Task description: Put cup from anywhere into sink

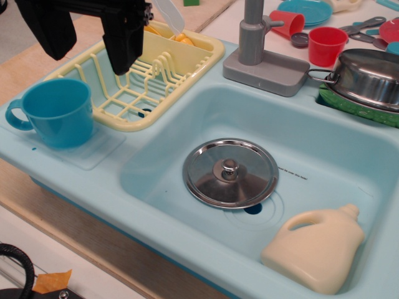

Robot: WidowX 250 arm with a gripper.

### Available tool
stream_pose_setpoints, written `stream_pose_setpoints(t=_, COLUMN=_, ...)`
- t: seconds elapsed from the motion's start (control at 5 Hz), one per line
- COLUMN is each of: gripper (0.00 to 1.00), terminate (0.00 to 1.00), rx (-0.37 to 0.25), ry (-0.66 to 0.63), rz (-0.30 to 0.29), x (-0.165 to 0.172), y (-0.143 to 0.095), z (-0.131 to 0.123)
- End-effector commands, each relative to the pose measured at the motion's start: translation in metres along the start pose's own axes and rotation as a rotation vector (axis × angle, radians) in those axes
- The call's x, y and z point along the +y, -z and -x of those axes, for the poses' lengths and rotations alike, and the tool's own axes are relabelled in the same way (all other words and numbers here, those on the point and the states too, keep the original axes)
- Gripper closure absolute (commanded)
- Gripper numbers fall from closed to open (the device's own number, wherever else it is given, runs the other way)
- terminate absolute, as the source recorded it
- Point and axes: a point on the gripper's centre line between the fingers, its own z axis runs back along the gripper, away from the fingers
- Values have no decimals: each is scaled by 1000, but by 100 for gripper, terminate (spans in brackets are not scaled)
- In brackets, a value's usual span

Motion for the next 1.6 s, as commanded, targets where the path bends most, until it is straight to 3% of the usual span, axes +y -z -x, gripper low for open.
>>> stream_pose_setpoints(t=0.0, gripper=0, terminate=0, rx=0, ry=0, rz=0, x=0, y=0, z=0)
stream_pose_setpoints(t=0.2, gripper=0, terminate=0, rx=-7, ry=-52, rz=-14, x=8, y=7, z=5)
stream_pose_setpoints(t=0.6, gripper=0, terminate=0, rx=21, ry=-87, rz=18, x=21, y=28, z=6)
stream_pose_setpoints(t=1.2, gripper=0, terminate=0, rx=47, ry=-121, rz=115, x=36, y=66, z=16)
stream_pose_setpoints(t=1.4, gripper=100, terminate=0, rx=43, ry=-116, rz=135, x=35, y=71, z=17)
